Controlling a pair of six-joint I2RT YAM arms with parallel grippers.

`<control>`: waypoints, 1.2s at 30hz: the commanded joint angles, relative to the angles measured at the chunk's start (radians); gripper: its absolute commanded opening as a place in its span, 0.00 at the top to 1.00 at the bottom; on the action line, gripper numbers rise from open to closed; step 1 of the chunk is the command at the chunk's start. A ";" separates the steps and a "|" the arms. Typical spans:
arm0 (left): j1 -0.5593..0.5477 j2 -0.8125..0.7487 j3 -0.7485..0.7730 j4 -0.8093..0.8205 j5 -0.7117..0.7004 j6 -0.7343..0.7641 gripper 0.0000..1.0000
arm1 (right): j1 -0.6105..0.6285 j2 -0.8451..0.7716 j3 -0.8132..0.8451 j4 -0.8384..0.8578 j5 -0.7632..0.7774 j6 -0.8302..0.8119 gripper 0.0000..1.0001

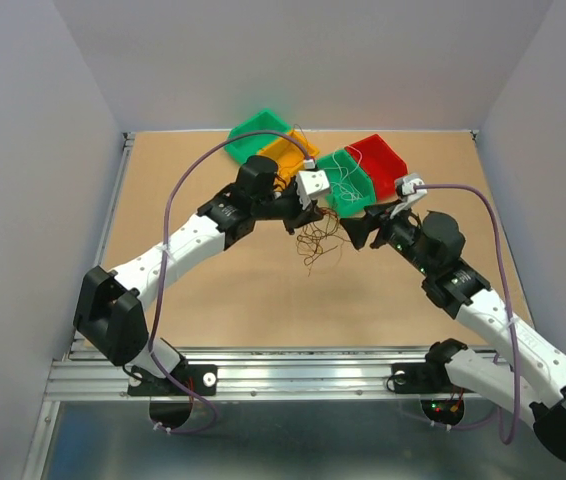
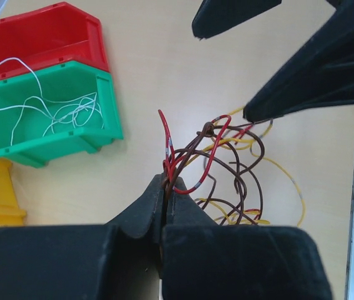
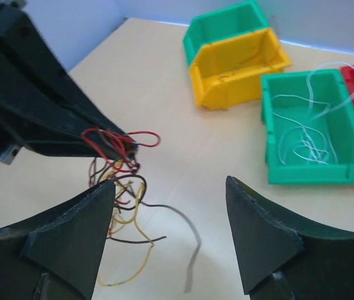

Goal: Untangle the cables

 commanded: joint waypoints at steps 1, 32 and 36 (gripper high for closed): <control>0.012 -0.021 -0.003 0.018 0.018 -0.025 1.00 | -0.006 0.052 -0.021 0.196 -0.253 -0.039 0.23; 0.260 -0.213 -0.115 0.247 -0.163 -0.268 1.00 | -0.003 0.145 0.068 0.031 -0.110 -0.002 0.99; 0.286 -0.239 -0.127 0.259 -0.131 -0.270 0.57 | -0.005 0.083 0.068 -0.049 0.044 0.015 0.99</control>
